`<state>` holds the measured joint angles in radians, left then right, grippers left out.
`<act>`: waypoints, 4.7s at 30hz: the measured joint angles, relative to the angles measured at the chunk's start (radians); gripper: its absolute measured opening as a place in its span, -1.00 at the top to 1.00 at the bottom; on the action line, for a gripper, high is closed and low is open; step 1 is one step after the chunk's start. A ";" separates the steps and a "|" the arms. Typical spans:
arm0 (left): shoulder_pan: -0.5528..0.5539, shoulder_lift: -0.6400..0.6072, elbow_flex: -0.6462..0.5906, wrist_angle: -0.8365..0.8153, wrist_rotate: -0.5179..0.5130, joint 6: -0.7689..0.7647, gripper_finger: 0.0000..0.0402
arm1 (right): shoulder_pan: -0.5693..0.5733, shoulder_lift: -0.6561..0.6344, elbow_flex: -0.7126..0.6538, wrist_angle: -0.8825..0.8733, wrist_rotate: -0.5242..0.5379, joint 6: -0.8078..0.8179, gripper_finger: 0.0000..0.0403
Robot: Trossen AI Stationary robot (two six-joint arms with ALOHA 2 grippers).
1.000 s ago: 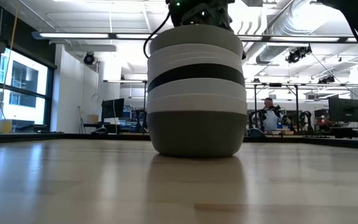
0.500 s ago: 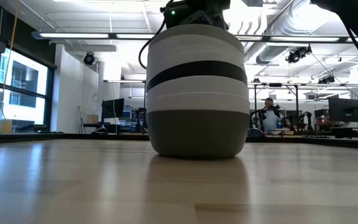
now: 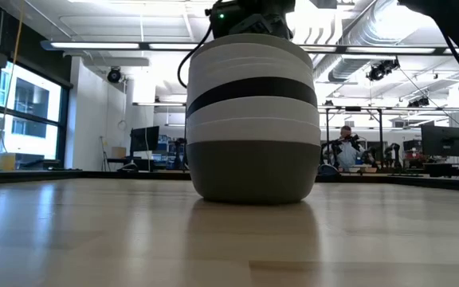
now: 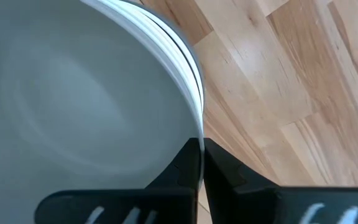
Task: Nest bowls inside each other
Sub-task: Stack the light gray bowl on top of the white bowl, then return to Home Position
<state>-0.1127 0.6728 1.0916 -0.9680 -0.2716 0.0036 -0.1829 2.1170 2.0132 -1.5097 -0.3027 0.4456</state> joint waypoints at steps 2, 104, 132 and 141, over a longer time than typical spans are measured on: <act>0.000 0.000 0.000 0.000 0.000 0.000 0.44 | 0.000 0.000 0.000 0.000 0.001 -0.001 0.99; 0.208 -0.669 -0.929 1.237 -0.102 0.401 0.44 | 0.389 -1.190 -0.087 0.225 0.375 -0.655 0.41; 0.347 -0.667 -1.085 1.083 0.236 -0.025 0.44 | 0.388 -1.518 -0.673 0.747 0.430 -0.690 0.41; 0.327 -0.656 -1.080 1.102 0.196 -0.027 0.44 | 0.388 -1.515 -0.680 0.782 0.442 -0.646 0.41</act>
<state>0.2146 0.0166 0.0120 0.1343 -0.0753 -0.0235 0.2054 0.6022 1.3333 -0.7272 0.1392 -0.2007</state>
